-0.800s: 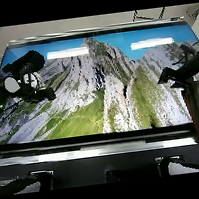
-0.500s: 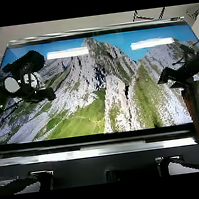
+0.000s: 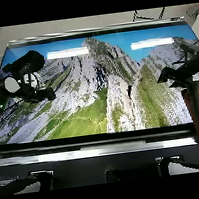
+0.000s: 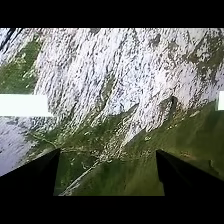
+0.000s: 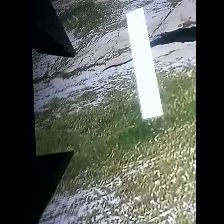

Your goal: Fold the clothes and pants, and hang the long-sleeved shirts on hangers.

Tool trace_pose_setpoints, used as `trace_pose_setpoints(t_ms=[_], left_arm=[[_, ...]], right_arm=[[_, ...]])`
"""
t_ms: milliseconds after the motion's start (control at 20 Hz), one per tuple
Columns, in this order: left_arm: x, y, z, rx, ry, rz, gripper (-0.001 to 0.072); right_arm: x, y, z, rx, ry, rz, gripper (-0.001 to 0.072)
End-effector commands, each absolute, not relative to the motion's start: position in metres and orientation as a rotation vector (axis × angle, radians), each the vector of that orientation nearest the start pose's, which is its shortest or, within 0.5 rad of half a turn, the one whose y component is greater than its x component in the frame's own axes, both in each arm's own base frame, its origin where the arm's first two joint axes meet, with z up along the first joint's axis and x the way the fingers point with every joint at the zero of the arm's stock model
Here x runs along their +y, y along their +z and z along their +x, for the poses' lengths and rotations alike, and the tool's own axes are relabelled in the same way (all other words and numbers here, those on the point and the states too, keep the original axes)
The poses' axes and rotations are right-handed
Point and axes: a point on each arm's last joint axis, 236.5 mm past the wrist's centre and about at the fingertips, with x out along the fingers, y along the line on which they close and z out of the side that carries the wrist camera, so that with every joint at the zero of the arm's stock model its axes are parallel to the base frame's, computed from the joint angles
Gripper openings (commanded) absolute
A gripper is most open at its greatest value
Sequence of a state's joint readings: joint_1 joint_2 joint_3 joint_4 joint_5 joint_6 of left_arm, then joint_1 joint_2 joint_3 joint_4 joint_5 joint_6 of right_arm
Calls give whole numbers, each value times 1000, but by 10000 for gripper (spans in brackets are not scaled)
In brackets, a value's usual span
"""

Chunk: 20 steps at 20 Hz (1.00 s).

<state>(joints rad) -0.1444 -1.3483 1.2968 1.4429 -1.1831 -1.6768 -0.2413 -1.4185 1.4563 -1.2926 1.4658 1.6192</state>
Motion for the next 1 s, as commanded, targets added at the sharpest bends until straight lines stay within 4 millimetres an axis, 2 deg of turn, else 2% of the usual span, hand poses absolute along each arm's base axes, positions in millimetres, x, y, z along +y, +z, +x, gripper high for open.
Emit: trace_pose_setpoints(t_ms=[0, 200, 300, 350, 400, 450, 500, 600, 650, 700, 800, 950], left_arm=[[-89, 34, 420, 1183, -133, -134, 639], [-92, 43, 457, 1043, -60, -280, 639], [-93, 56, 487, 907, -61, -312, 641], [-89, 65, 501, 838, -64, -304, 673], [-77, 77, 519, 747, -47, -300, 694], [-55, 83, 531, 715, 9, -360, 720], [-19, 78, 536, 737, 110, -466, 720], [56, 49, 523, 857, 316, -635, 720], [82, 33, 511, 923, 382, -692, 720], [101, 17, 502, 969, 424, -761, 720], [112, -10, 499, 1010, 452, -863, 720], [106, -45, 518, 1008, 445, -919, 720]], right_arm=[[-32, 51, 404, 1319, -29, 433, 669], [-41, 59, 434, 1185, -53, 427, 669], [-47, 66, 449, 1112, -65, 424, 669], [-50, 69, 457, 1073, -72, 421, 668], [-53, 73, 464, 1037, -80, 417, 668], [-56, 75, 469, 1013, -85, 414, 668], [-57, 76, 472, 1000, -88, 410, 668], [-57, 74, 472, 1004, -77, 390, 667], [-57, 72, 471, 1015, -72, 386, 667], [-56, 69, 469, 1031, -70, 388, 667], [-53, 61, 464, 1068, -66, 391, 667], [-51, 51, 457, 1119, -57, 393, 668]])
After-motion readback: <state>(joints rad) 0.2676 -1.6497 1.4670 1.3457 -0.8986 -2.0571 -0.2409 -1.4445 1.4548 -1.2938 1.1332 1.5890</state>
